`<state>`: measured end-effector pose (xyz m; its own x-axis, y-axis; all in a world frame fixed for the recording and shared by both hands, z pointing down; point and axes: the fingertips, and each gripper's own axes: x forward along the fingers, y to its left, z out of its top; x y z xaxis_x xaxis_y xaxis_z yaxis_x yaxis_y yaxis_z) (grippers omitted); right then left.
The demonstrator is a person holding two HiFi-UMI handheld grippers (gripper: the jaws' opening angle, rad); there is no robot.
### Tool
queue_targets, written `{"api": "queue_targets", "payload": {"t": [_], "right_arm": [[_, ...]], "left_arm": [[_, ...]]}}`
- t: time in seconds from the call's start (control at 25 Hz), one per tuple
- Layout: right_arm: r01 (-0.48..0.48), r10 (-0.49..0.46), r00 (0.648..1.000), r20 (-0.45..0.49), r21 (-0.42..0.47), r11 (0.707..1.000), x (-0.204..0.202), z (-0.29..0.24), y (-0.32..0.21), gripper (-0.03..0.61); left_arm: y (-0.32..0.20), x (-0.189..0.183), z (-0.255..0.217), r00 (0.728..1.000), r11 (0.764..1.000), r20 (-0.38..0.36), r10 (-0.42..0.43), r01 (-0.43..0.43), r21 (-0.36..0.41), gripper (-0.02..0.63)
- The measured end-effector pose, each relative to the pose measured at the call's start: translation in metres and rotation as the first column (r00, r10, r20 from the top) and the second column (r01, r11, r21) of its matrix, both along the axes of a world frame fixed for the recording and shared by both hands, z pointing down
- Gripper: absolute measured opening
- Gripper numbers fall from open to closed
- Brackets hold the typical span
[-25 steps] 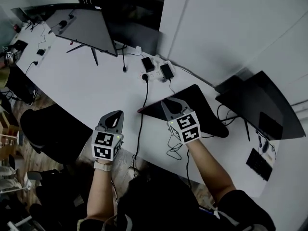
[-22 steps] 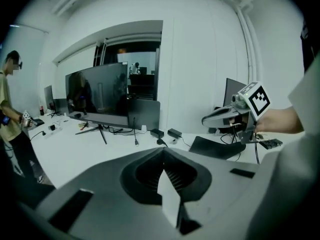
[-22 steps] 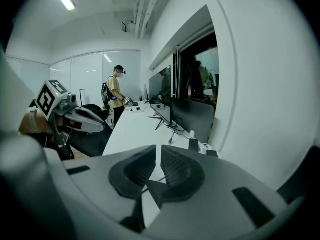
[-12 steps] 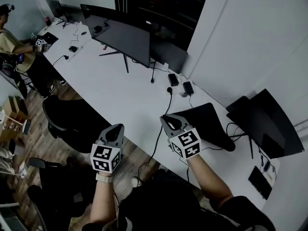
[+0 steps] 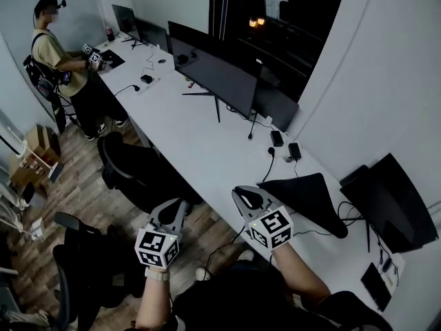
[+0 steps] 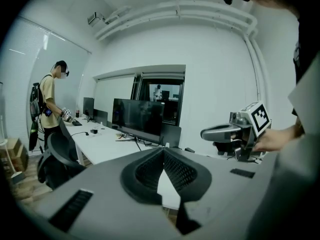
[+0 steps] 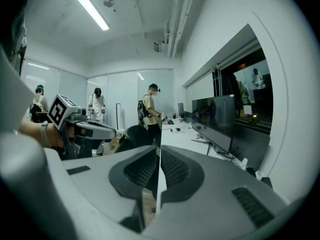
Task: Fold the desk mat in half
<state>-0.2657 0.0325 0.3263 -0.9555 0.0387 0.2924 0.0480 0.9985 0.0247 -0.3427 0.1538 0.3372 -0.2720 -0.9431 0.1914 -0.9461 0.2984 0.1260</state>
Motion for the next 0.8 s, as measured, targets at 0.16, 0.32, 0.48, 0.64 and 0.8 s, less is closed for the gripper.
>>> {"api": "queue_targets", "payload": {"t": [0.16,0.32,0.48,0.64,0.8], "right_arm": [[0.048,-0.048,0.999,0.020,0.007,0.999,-0.004,-0.006,0.040,0.038],[0.099,-0.099,0.995,0.030,0.011,0.995,-0.013,-0.009,0.068,0.038],[0.165,-0.166,0.985,0.037,0.026,0.986,-0.022,-0.015,0.098,0.038],[0.227,-0.229,0.972,0.042,0.055,0.972,-0.033,-0.022,0.126,0.038],[0.259,-0.263,0.962,0.068,0.058,0.964,-0.043,-0.031,0.146,0.038]], "left_arm": [[0.039,0.000,-0.014,0.999,0.999,0.021,-0.036,0.035,0.040,0.008],[0.068,-0.006,-0.020,0.997,0.995,0.027,-0.078,0.076,0.064,0.008],[0.095,-0.008,-0.026,0.992,0.991,0.040,-0.117,0.114,0.067,0.008],[0.121,-0.012,-0.027,0.987,0.986,0.061,-0.150,0.146,0.075,0.009],[0.136,-0.015,-0.032,0.982,0.980,0.058,-0.180,0.174,0.098,0.009]]}}
